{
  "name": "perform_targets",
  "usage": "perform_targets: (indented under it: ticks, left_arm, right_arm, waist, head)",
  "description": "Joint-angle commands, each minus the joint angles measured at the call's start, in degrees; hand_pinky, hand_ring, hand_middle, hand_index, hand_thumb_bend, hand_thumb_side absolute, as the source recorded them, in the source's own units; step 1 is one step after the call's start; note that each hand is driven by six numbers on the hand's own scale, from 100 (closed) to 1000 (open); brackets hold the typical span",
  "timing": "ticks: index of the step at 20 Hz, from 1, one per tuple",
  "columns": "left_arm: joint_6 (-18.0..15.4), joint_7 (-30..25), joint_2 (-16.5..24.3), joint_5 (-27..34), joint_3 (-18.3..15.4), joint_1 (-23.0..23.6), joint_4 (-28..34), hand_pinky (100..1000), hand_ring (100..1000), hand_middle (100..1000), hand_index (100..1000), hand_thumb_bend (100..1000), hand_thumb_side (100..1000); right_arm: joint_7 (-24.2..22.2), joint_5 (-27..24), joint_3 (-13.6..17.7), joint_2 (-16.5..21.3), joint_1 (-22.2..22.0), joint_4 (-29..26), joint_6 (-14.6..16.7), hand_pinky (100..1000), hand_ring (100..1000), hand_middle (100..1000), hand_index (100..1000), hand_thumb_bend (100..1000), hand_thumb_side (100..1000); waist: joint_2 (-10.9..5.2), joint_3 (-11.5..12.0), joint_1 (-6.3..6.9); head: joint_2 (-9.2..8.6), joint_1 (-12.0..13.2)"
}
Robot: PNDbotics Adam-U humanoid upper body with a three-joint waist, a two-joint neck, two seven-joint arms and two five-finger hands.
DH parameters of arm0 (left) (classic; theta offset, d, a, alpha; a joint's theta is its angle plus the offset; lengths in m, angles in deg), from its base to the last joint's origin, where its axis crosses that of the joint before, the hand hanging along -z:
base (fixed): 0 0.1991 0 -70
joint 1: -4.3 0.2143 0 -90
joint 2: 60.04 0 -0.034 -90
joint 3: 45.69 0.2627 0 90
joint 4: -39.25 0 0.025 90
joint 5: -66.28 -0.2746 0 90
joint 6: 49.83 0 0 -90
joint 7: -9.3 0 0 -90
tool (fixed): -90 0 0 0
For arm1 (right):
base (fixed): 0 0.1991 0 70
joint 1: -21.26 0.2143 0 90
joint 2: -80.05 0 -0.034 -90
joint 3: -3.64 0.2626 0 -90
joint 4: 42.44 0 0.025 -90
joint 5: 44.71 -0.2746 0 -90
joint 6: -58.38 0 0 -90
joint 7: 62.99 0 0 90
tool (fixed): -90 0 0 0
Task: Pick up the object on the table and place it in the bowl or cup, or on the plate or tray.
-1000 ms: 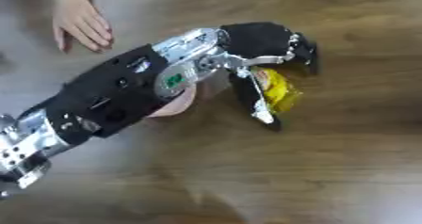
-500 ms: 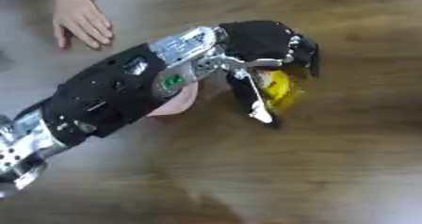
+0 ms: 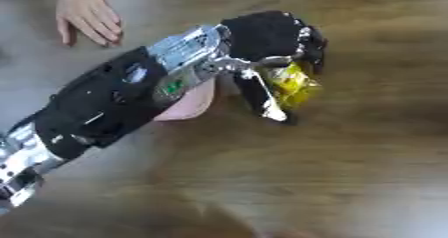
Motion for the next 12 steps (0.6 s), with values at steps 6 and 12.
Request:
perform_targets:
  ticks: [6,12]
  left_arm:
    - [4.1,6.2,2.1,-0.1,-3.3,1.2,1.3,100,100,100,162,385,100]
    - [4.3,8.3,1.9,1.9,-5.7,1.6,3.6,100,100,100,147,547,100]
  right_arm:
    - [1.2,-2.3,-0.1,0.2,1.3,-0.8,2.2,400,536,678,683,100,1000]
    - [0.3,-4.3,0.1,0.0,1.3,-0.8,2.3,396,533,676,689,100,1000]
  waist:
    - [-1.0,1.2,-1.17]
    - [-1.61,1.6,-1.26]
  head:
    - [0.01,1.2]
    - [0.01,1.4]
